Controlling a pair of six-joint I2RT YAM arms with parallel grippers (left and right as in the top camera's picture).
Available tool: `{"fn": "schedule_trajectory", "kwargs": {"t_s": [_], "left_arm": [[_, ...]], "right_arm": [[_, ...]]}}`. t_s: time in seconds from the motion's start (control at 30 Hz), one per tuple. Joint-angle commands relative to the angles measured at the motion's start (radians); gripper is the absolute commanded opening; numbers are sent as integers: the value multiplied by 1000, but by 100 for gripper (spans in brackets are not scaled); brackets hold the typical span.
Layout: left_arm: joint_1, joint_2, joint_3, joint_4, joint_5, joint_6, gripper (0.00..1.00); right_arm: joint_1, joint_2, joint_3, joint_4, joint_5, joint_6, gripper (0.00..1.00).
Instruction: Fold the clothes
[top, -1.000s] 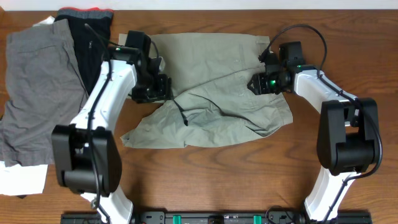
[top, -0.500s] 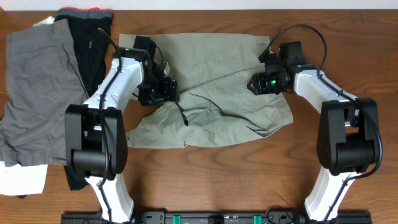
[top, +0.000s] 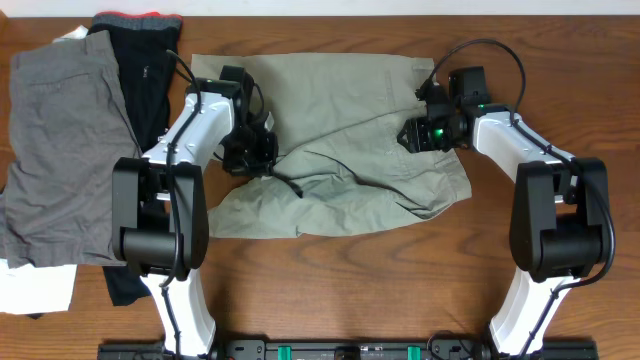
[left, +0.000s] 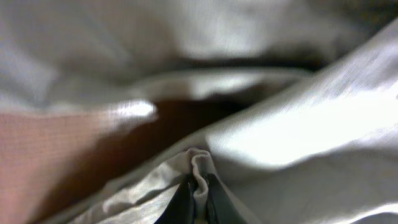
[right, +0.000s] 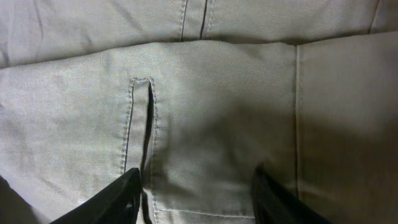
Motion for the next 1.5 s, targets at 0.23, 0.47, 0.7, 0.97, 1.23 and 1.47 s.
{"fn": "schedule_trajectory", "kwargs": {"t_s": [0.23, 0.47, 0.7, 0.97, 1.23, 1.47], "left_arm": [[23, -131, 89, -227, -68, -11, 6], [23, -208, 89, -402, -68, -41, 6], [20, -208, 45, -541, -68, -60, 6], [-15, -208, -123, -550, -93, -156, 6], [-54, -208, -406, -387, -190, -370, 11], [-34, -209, -479, -209, -323, -502, 38]], "right_arm": [[5, 26, -6, -10, 49, -5, 56], [5, 26, -6, -20, 49, -4, 57], [5, 26, -6, -35, 49, -4, 57], [-3, 26, -6, -27, 49, -4, 57], [-26, 26, -6, -27, 48, -4, 57], [-46, 26, -1, 2, -13, -4, 57]]}}
